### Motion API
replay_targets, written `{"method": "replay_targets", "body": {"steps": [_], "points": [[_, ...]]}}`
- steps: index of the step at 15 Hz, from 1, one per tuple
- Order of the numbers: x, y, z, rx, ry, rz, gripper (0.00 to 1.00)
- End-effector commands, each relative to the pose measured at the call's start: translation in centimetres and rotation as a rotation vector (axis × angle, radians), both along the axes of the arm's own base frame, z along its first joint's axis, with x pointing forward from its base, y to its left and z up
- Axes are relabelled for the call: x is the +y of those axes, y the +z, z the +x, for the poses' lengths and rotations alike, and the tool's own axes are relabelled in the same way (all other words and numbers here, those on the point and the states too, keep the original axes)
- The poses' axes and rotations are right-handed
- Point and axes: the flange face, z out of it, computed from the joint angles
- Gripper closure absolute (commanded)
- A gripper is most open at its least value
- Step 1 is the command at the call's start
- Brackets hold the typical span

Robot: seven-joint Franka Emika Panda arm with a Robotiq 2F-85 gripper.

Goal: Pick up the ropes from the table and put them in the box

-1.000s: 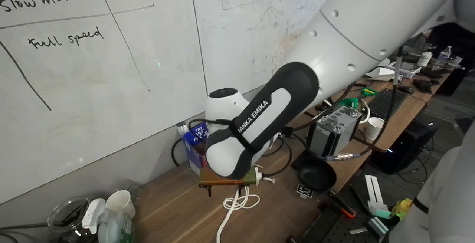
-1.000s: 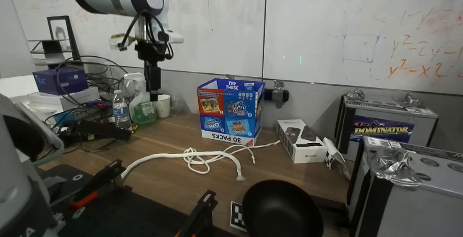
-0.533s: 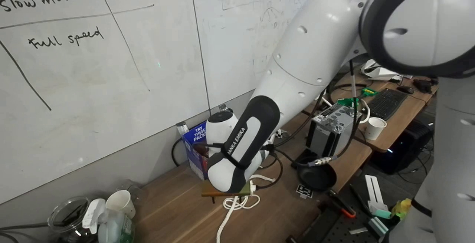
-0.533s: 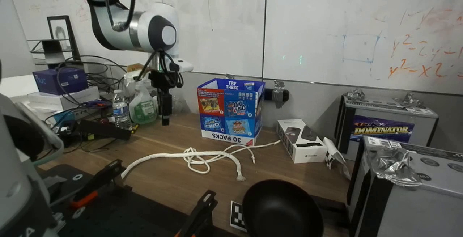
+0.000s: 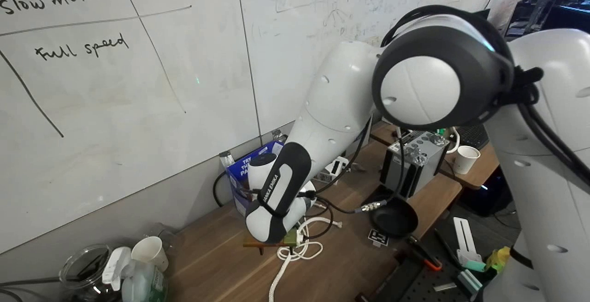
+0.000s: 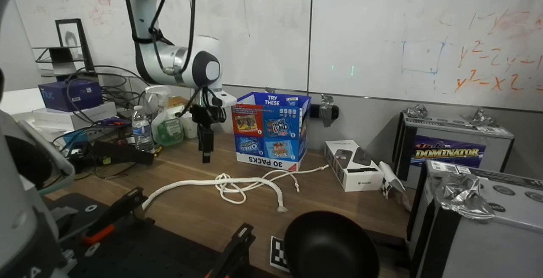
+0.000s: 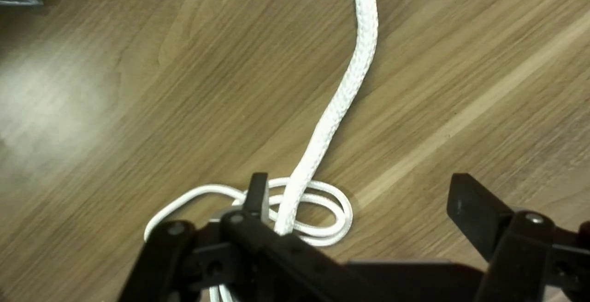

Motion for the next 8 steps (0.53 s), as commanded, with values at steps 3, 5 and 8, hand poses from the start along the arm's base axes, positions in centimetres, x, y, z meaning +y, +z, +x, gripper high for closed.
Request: {"method": "replay_targets", "body": {"steps": [3, 5, 8], "points": [[0.1, -4.5, 1.0, 0.024, -0.039, 0.004, 0.00], [-0.2, -5.6, 0.8, 0.035, -0.055, 0.012, 0.00], [-0.6, -6.9, 0.9, 0.042, -0.071, 0.017, 0.00]]}}
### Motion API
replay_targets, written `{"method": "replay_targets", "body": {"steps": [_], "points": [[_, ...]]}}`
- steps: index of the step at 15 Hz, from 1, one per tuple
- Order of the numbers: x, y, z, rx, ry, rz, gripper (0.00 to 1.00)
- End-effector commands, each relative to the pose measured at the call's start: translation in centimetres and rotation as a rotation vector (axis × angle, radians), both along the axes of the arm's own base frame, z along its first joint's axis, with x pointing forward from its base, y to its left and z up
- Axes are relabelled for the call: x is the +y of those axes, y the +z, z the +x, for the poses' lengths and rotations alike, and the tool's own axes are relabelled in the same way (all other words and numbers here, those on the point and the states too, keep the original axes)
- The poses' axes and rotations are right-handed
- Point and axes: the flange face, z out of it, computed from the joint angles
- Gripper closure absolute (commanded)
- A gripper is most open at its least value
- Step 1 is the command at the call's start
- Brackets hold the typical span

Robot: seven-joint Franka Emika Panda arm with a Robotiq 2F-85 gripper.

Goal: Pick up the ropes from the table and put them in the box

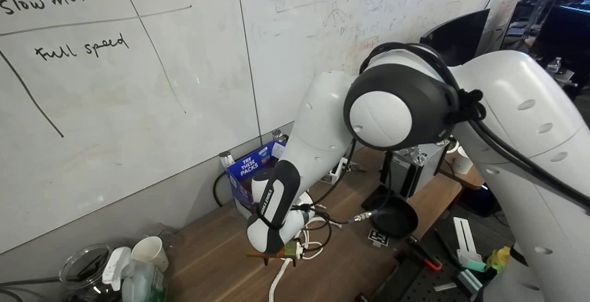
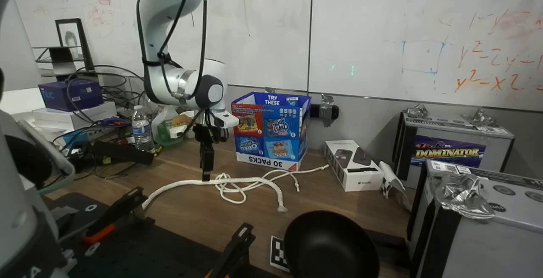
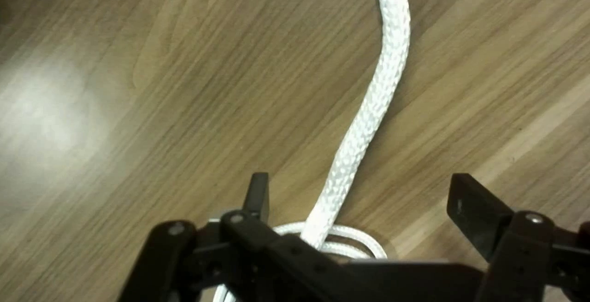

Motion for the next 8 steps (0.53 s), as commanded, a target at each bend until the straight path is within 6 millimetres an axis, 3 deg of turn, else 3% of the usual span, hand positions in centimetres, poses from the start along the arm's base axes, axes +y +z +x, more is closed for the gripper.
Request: {"method": "replay_targets", "body": {"steps": [1, 8], "points": [[-0.29, -1.37, 1.01, -0.021, -0.019, 0.014, 0.00], [-1.15, -2.31, 1.47, -0.045, -0.059, 0.026, 0.00]]}}
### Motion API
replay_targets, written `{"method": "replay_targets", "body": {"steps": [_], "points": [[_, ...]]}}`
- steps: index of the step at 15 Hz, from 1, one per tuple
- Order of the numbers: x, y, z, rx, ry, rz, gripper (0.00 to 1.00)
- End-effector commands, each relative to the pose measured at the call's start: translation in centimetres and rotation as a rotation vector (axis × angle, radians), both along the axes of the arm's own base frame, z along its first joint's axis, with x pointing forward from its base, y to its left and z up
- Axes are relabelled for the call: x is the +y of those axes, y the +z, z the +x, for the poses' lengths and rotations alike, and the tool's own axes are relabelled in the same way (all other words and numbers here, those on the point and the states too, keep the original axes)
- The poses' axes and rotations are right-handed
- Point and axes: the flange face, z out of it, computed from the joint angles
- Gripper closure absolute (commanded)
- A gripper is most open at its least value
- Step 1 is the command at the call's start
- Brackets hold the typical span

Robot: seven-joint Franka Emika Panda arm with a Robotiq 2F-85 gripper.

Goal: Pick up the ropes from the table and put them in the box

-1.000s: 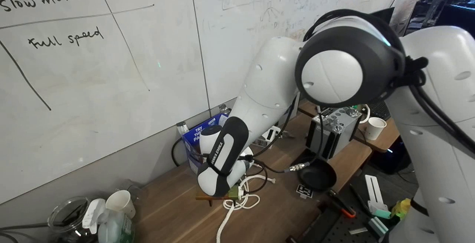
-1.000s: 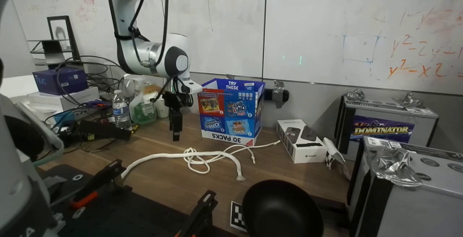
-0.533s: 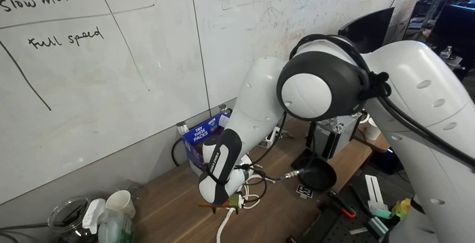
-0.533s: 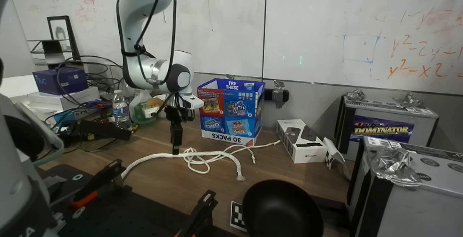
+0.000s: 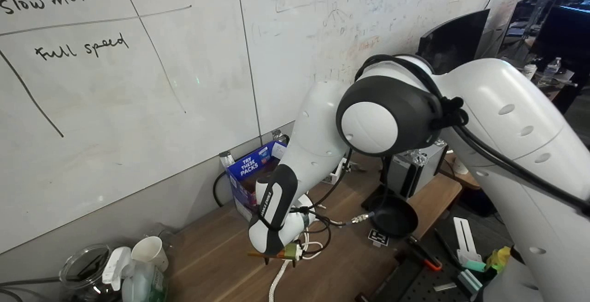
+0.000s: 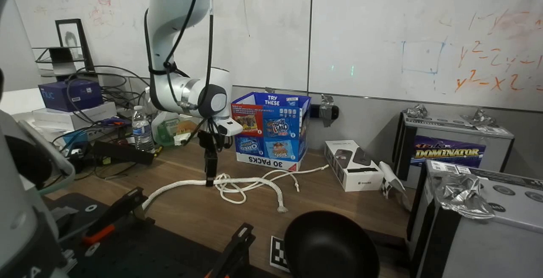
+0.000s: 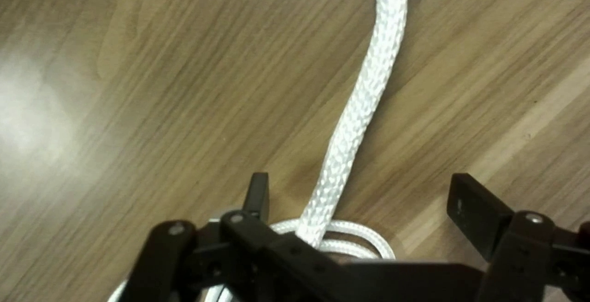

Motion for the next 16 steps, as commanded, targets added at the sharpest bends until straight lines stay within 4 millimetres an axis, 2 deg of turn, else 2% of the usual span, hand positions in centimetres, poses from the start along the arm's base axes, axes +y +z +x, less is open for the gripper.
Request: {"method": "replay_targets", "body": {"steps": [1, 10, 11, 12, 16], "points": [[-0.39, -0.40, 0.80, -0.033, -0.012, 0.016, 0.00], [-0.52, -0.28, 0.85, -0.045, -0.020, 0.020, 0.00], [-0.50, -0.30, 0.84, -0.048, -0.014, 0.015, 0.25], [-0.50, -0.28, 0.84, -0.049, -0.015, 0.015, 0.26], [-0.49, -0.31, 0.84, -0.051, -0.013, 0.015, 0.58]]}}
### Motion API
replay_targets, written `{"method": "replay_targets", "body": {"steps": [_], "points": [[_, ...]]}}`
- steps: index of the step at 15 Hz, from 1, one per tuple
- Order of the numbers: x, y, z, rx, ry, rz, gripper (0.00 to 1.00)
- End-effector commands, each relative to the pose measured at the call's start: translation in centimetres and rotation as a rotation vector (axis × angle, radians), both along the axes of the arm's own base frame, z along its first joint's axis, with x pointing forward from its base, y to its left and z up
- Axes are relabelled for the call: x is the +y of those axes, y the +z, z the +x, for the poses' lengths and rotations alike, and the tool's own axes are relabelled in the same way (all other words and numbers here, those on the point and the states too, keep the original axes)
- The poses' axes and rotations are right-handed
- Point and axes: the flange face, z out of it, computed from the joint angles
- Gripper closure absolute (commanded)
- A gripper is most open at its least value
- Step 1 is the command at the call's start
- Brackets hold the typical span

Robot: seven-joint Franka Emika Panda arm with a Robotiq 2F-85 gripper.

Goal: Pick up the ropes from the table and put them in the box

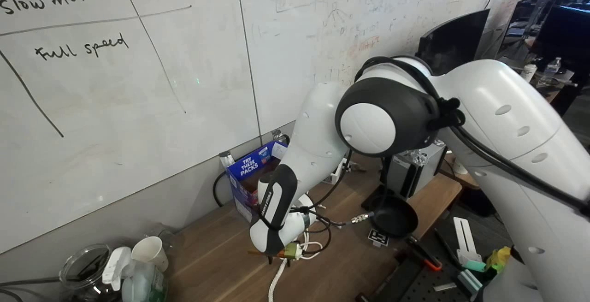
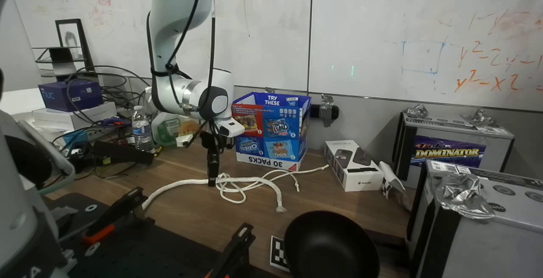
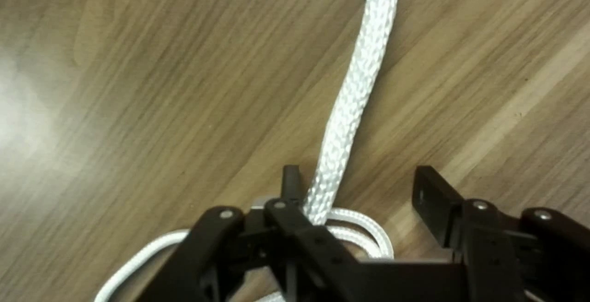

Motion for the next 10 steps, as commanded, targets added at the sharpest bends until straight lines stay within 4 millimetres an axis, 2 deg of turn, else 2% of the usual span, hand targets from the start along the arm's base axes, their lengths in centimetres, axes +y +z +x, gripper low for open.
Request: {"method": "replay_targets", "body": {"steps": [1, 4, 7, 8, 10], "points": [[0.0, 0.0, 0.5, -0.026, 0.007, 0.008, 0.65], [0.1, 0.2, 0.8, -0.033, 0.009, 0.010, 0.84], [0.0, 0.4, 0.7, -0.037, 0.006, 0.009, 0.92], [-0.1, 0.6, 0.7, -0.033, 0.006, 0.011, 0.86], [-0.1, 1.1, 0.4, -0.019, 0.015, 0.020, 0.85]]}}
